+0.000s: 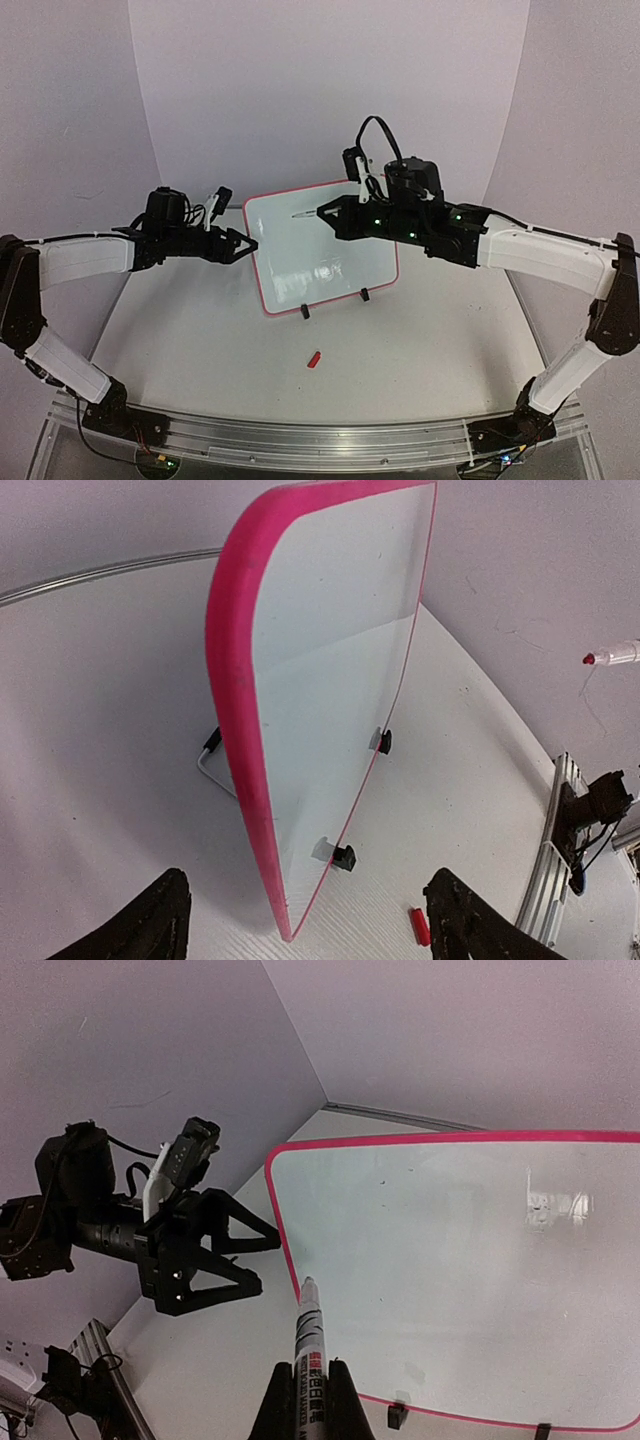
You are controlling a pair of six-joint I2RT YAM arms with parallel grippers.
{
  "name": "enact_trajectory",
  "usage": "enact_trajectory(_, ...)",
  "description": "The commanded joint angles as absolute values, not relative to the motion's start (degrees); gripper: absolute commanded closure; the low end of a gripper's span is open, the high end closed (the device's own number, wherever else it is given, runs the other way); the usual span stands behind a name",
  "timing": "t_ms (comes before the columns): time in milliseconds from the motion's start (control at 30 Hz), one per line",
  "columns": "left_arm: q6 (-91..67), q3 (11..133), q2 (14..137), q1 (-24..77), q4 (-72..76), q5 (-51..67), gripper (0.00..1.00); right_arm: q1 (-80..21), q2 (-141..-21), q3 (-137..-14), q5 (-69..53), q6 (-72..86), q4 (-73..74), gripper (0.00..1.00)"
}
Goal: Write a sentence on the whiteboard
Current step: Hold the whiteboard at the center of the board.
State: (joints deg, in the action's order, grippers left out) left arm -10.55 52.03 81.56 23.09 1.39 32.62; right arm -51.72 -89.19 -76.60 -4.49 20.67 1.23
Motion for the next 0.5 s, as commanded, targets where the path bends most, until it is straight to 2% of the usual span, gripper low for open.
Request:
enact_trajectory(0,-6.9,51.3,83.8,23.1,10.0,36.5,0.24,-52.5,-92.6,-81.3,-5.5,21.0,-3.6,1.0)
enact_trajectory(33,-6.7,50.9,84.3,23.1,11.4,37.5,0.31,-52.8,-93.7,-82.2,-5.7,21.0,-3.9,1.0)
enact_trajectory(100,-6.0,50.5,84.6,23.1,12.5,38.3,0.38,-53.4,-95.5,-84.0,-5.9,20.9,-4.0,1.0)
enact_trajectory(467,-4.0,50.6,87.1,23.1,13.9,38.1,0.6,-55.5,-104.2,-92.2,-2.5,19.5,-4.1,1.0)
